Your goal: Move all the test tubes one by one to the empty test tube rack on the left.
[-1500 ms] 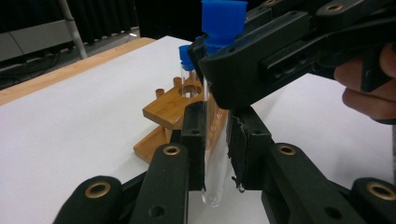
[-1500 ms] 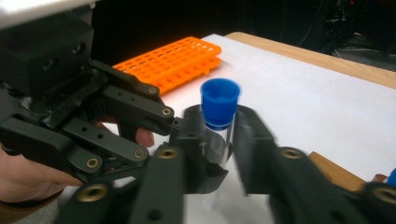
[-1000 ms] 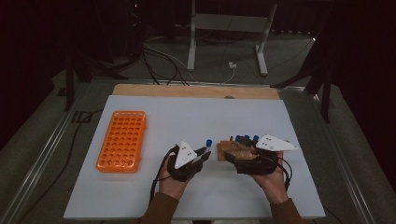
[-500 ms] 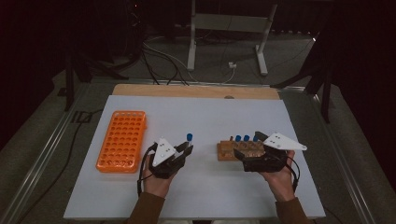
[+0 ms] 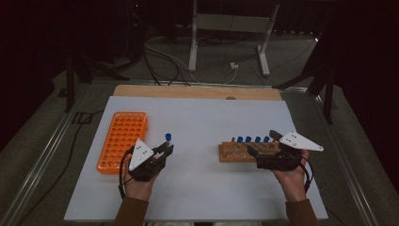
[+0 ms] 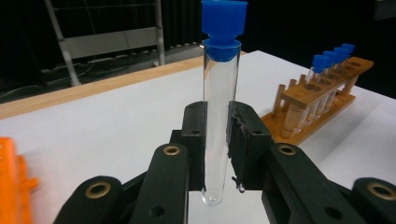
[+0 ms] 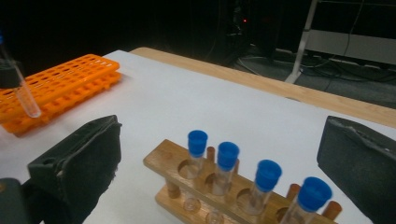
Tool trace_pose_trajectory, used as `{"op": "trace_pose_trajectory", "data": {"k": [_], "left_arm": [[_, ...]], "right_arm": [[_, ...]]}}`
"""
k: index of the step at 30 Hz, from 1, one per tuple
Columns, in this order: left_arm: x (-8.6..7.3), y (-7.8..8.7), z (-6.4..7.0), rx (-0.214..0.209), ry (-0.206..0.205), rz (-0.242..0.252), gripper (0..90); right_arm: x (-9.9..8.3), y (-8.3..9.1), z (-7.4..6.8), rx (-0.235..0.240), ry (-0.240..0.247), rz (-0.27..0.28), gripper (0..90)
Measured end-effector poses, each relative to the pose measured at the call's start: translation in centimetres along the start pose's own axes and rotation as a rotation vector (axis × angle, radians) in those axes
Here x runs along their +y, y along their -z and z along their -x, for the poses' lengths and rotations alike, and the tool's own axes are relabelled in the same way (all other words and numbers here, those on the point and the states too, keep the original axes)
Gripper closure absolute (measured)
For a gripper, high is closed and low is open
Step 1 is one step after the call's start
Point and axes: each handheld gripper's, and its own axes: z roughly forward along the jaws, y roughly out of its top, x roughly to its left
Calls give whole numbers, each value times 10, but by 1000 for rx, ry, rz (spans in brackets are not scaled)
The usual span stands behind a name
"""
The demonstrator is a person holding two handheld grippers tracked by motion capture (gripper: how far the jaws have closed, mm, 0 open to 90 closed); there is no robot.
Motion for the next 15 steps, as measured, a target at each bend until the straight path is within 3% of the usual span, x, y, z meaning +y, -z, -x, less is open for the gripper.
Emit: {"op": "trace_pose_trajectory", "data": {"k": [15], "left_arm": [[-10, 30, -31, 87, 34, 32, 779]], "right_arm": [[-4, 5, 10, -29, -18, 5, 0]]}}
